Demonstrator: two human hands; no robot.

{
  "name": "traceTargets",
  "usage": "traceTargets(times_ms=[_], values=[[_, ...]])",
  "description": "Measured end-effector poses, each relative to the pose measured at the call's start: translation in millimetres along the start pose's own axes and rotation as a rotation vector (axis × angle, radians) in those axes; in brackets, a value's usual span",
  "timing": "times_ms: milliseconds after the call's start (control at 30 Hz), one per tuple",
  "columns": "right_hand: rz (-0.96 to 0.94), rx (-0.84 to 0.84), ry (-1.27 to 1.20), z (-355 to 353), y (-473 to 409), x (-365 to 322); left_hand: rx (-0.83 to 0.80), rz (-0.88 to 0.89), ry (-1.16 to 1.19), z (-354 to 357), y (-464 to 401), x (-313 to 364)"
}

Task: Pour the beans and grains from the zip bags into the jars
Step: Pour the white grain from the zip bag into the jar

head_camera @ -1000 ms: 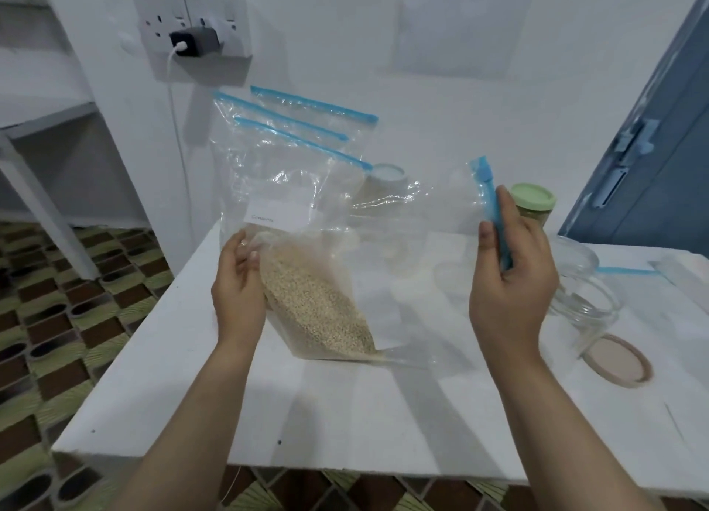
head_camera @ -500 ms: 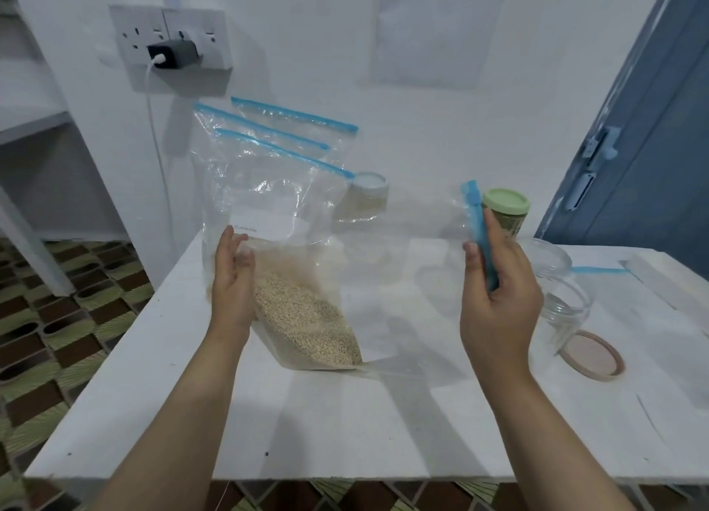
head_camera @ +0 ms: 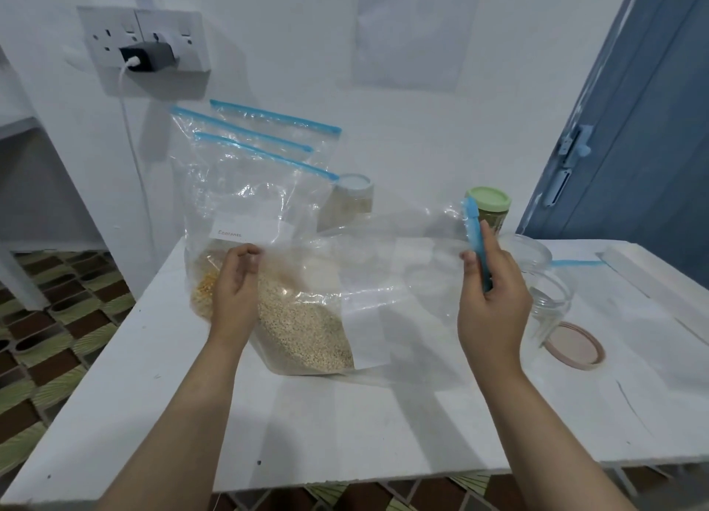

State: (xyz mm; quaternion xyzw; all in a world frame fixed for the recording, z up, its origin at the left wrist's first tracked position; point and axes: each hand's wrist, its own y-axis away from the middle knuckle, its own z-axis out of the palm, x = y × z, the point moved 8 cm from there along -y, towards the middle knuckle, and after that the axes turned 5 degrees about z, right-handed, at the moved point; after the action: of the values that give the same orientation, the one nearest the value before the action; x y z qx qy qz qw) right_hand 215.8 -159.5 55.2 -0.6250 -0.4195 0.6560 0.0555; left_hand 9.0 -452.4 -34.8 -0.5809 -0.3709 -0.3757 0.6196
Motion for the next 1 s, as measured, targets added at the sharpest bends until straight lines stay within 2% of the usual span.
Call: traceTargets(times_ms=[133,300,500,700,1000], values=[[0.011,-0.044,-0.02,1,0,2,-0.073,-0.021,-0.012,5,8,-7],[-0.071,-0.091,0.031,4,-4,-6,0.025,-0.03,-0.003,6,2,-2],[-0.11,-0.085,0.016,-1,-7,-16,0.135,0.068,0.022,12,1,20],[-0.153,-0.076,-0.027,-11,-15,-29,0.16,0.174,0.048,23,0,55],[-0.217,-0.032,-0.124,-16,-62,-66,0.248,0.285,0.094,35,-45,122]])
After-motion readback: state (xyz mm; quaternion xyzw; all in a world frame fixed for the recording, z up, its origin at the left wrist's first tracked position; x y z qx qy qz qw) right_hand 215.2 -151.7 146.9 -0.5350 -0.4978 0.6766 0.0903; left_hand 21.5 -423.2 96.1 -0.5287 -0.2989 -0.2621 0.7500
